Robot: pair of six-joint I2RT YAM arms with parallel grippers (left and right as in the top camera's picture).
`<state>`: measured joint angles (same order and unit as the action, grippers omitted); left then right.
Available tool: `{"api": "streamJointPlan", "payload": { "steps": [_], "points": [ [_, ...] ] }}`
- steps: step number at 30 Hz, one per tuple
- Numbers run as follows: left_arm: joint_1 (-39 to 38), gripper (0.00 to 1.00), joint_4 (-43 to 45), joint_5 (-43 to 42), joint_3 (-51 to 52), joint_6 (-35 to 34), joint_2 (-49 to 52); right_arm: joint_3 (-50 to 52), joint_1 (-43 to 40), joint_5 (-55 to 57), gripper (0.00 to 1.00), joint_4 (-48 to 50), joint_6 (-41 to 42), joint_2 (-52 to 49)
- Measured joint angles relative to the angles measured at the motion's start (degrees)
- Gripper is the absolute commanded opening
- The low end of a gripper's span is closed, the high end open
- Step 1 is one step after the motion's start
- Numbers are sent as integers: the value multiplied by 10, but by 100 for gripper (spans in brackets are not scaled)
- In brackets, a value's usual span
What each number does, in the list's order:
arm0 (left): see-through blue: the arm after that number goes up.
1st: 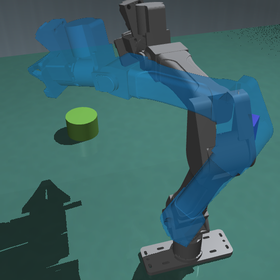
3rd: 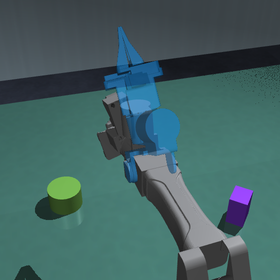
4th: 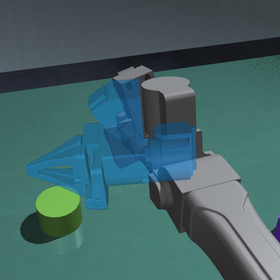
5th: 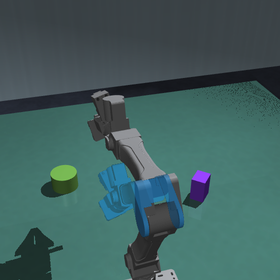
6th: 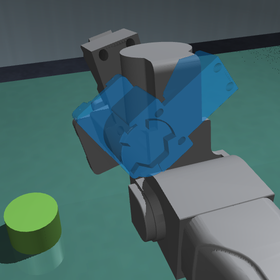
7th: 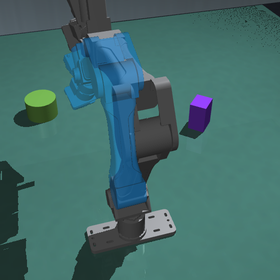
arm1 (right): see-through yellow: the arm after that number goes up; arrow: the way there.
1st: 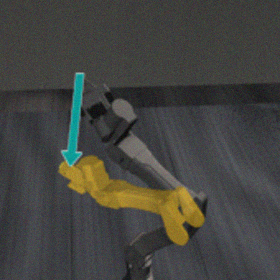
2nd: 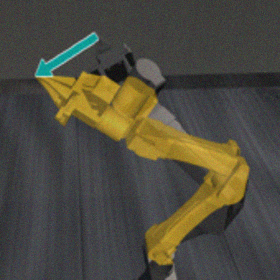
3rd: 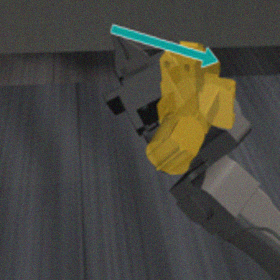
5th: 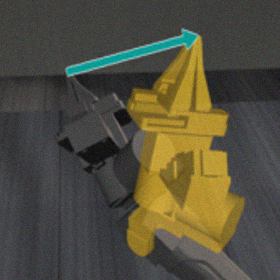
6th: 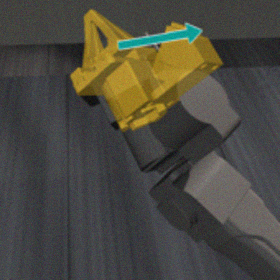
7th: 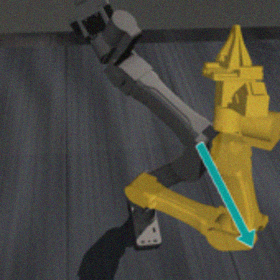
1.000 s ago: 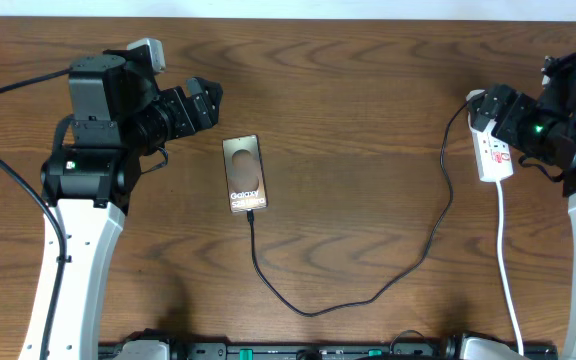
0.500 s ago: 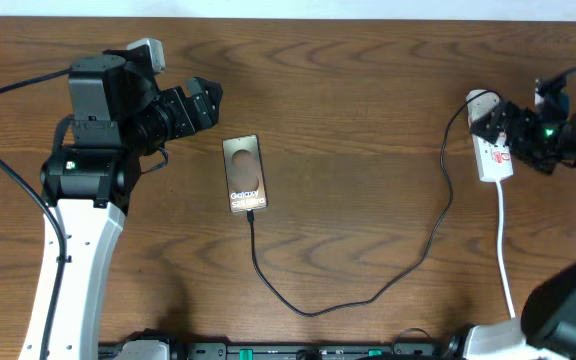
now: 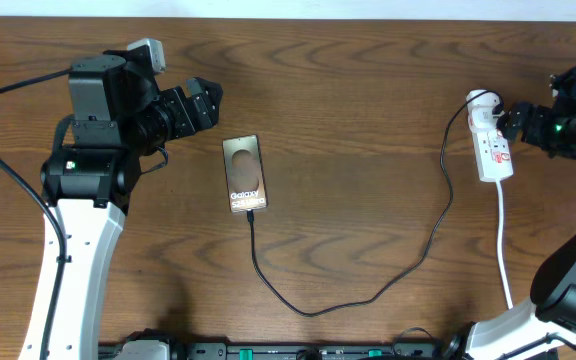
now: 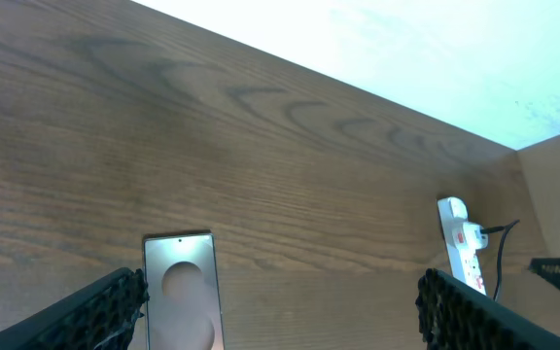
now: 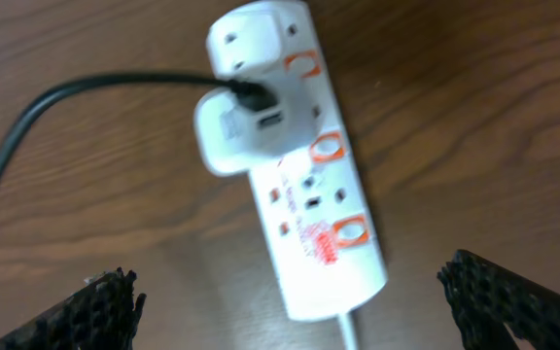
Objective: Plug charger to phone and switch on socket
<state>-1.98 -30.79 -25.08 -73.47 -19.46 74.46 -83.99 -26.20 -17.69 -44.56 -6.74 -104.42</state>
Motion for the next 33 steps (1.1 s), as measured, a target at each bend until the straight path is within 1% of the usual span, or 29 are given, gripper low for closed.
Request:
{"api": "streamJointPlan", "payload": {
  "steps": [6,15,25,33],
  "points": [
    [0,91,0,0,0,0,0,0,0,-3,99,24,-11,-40],
    [0,91,-3,0,0,0,0,-1,0,-89,99,19,-76,-110],
    [0,91,-3,0,0,0,0,-2,0,-128,98,23,-124,-115],
    [0,91,-3,0,0,0,0,-2,0,-130,95,74,-135,-115]
  ]
}}
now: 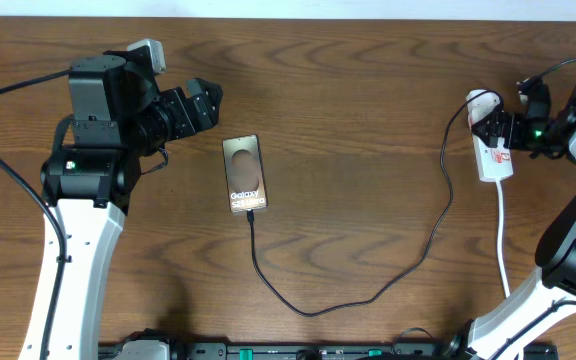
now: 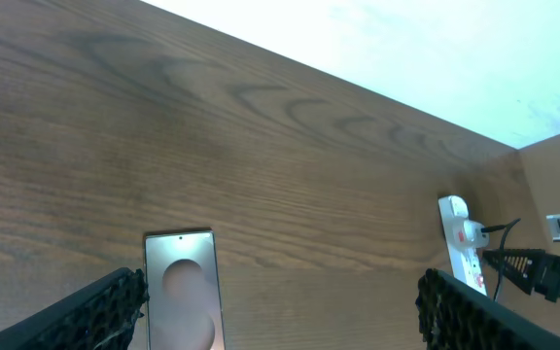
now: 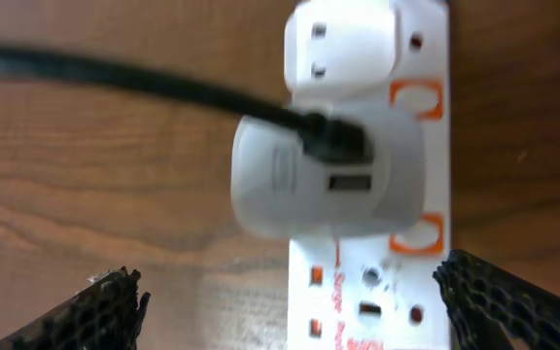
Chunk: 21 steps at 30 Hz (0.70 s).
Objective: Plug charger to phone and switch on socket
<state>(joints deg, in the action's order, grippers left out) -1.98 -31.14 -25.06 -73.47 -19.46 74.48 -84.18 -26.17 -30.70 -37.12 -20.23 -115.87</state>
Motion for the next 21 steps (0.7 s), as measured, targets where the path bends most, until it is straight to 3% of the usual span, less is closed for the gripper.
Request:
{"api": "streamJointPlan", "payload": {
  "steps": [21],
  "points": [
    [0,91,0,0,0,0,0,-1,2,-10,94,20,20,-38]
  ]
}}
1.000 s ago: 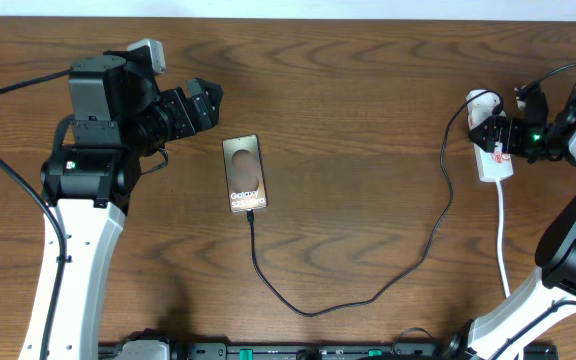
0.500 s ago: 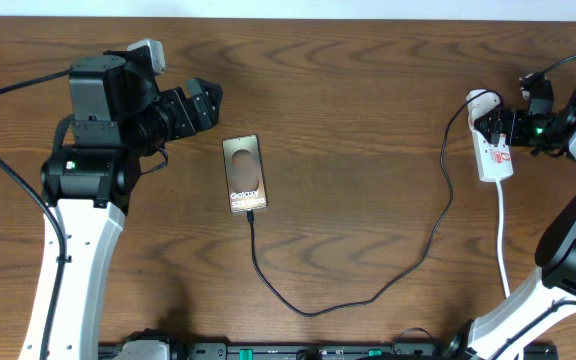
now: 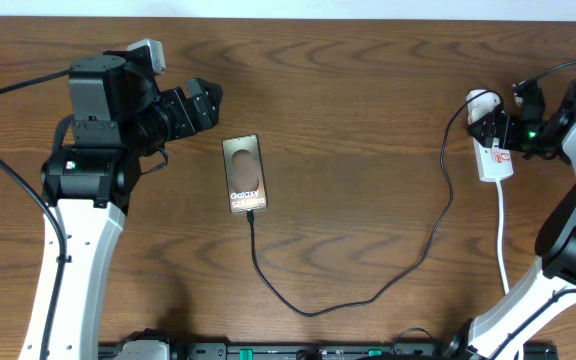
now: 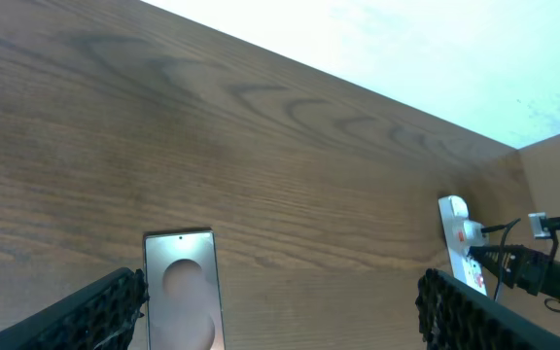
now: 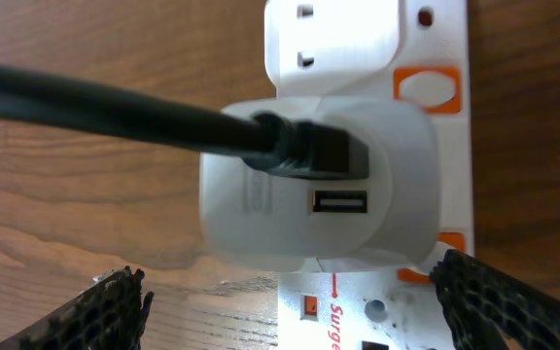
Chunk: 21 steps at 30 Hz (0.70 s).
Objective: Plug charger to phone and switch on socket
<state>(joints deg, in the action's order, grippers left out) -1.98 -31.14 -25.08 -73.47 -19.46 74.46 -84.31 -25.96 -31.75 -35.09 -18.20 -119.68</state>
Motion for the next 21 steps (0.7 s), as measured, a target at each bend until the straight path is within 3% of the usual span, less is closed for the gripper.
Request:
{"api": "streamJointPlan", "payload": {
  "steps": [21],
  "points": [
    [0,91,0,0,0,0,0,-3,9,2,91,5,9,-1]
  ]
}}
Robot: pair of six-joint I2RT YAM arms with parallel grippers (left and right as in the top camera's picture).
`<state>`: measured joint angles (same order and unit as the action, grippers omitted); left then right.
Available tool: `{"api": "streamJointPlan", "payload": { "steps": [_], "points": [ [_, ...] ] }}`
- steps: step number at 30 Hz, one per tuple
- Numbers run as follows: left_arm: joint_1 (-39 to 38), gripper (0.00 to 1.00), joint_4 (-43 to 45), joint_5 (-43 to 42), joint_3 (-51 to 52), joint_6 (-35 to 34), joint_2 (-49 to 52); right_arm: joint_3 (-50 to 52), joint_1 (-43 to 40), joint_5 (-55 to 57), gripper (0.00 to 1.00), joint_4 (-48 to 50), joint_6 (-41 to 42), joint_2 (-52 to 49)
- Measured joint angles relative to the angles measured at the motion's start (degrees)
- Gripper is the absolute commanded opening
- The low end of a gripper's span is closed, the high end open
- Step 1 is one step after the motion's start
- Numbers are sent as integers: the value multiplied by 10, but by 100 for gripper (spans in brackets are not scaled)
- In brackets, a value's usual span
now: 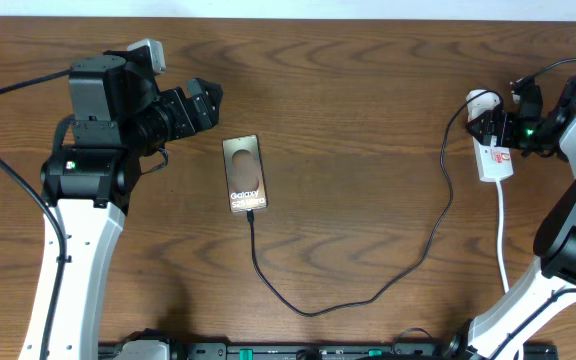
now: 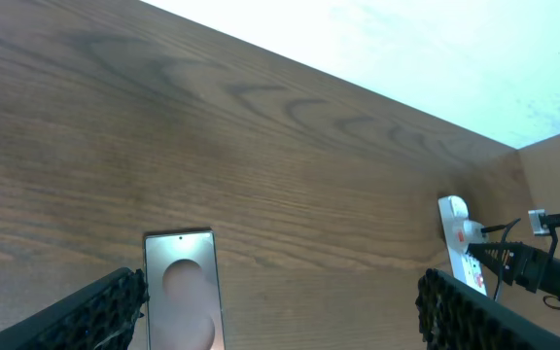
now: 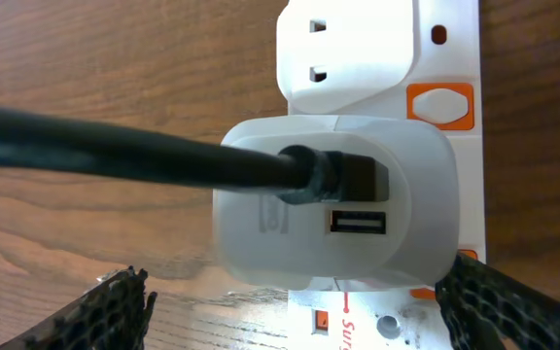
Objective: Plug charger to phone and switch on socket
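Note:
The phone [image 1: 244, 173] lies face up left of the table's middle, also seen in the left wrist view [image 2: 181, 288]. A black cable [image 1: 313, 311] runs from its near end in a loop to the white charger [image 3: 329, 209]. The charger sits in the white power strip [image 1: 494, 152] at the right. An orange switch [image 3: 440, 102] shows beside the charger. My right gripper [image 3: 299, 321] is open close above the strip, its fingers [image 3: 105, 311] either side of the charger. My left gripper [image 1: 204, 104] is open, raised to the left of the phone.
The strip's own white lead [image 1: 503, 245] runs toward the table's near edge. The table's far edge meets a pale wall [image 2: 436, 58]. Bare wood [image 1: 358, 120] lies between phone and strip.
The charger sits a little lower and sharper in the right wrist view, so the right gripper has shifted slightly along the strip. The left arm, phone and cable have not moved.
The right gripper first hung open above the strip, seeing it at a slant. Then it was square over the strip's far end, closer to the charger, and closer again after that. Now it hovers just above the charger. The left arm stayed still throughout.

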<state>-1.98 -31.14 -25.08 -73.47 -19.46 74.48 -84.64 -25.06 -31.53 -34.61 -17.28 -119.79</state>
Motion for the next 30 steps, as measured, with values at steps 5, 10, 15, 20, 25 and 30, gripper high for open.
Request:
{"api": "streamJointPlan", "payload": {
  "steps": [5,10,15,20,25,30],
  "points": [
    [0,91,0,0,0,0,0,-1,0,0,89,0,9,0],
    [0,91,0,0,0,0,0,-2,0,0,88,-3,17,0],
    [0,91,0,0,0,0,0,-3,0,-4,87,-16,21,0],
    [0,91,0,0,0,0,0,-3,0,-7,87,-17,24,0],
    [0,91,0,0,0,0,0,-3,0,-7,87,-17,25,0],
    [0,91,0,0,0,0,0,-3,0,-7,85,-17,26,0]
  ]
}}
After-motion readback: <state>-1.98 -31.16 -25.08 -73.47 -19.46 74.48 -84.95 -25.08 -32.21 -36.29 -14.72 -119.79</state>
